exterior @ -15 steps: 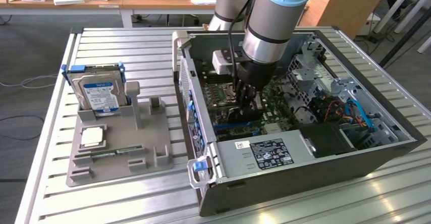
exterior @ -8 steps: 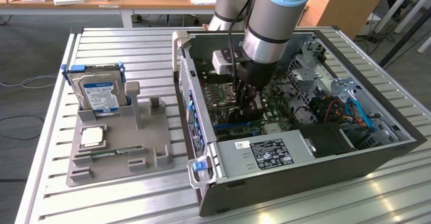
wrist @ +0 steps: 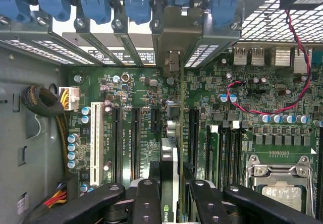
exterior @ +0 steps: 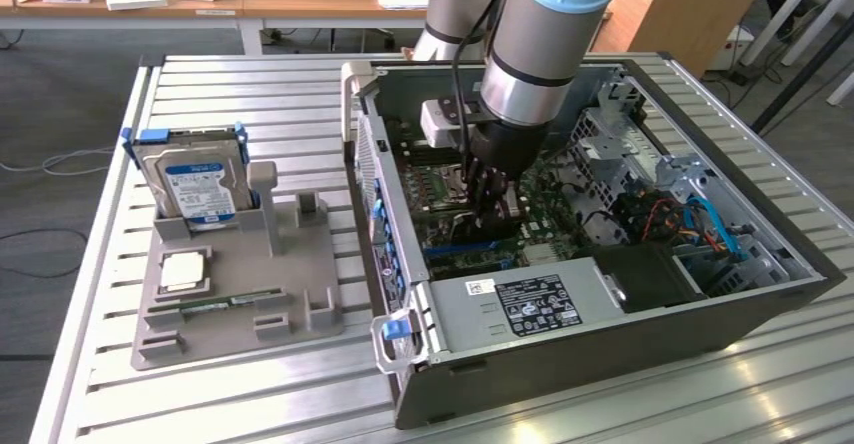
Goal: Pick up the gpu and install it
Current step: 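Insert the gpu into the slot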
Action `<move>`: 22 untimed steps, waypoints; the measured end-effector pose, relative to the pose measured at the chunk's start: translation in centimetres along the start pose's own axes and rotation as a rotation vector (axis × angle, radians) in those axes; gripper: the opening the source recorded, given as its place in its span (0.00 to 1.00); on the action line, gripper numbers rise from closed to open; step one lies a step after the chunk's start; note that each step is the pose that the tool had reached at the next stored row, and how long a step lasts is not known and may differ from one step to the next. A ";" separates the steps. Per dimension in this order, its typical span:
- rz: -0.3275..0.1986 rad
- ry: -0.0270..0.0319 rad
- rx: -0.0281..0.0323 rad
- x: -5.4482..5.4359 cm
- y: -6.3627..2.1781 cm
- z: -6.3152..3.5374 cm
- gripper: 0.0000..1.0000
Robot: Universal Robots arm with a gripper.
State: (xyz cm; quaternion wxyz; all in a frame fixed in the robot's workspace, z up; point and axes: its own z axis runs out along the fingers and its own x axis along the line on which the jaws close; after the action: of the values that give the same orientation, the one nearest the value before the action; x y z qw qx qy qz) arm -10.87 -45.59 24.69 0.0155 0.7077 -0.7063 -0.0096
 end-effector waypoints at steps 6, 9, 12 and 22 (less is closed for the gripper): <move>0.000 -0.0057 0.0001 0.0 0.00 0.01 0.27; 0.000 -0.0083 0.0000 0.0 0.00 0.00 0.27; 0.000 -0.0109 -0.0001 0.0 0.00 0.00 0.27; 0.000 -0.0117 0.0000 0.0 0.00 0.04 0.27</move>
State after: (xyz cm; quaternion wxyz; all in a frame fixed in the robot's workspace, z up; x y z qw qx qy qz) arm -10.87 -45.59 24.65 0.0114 0.7078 -0.7062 -0.0137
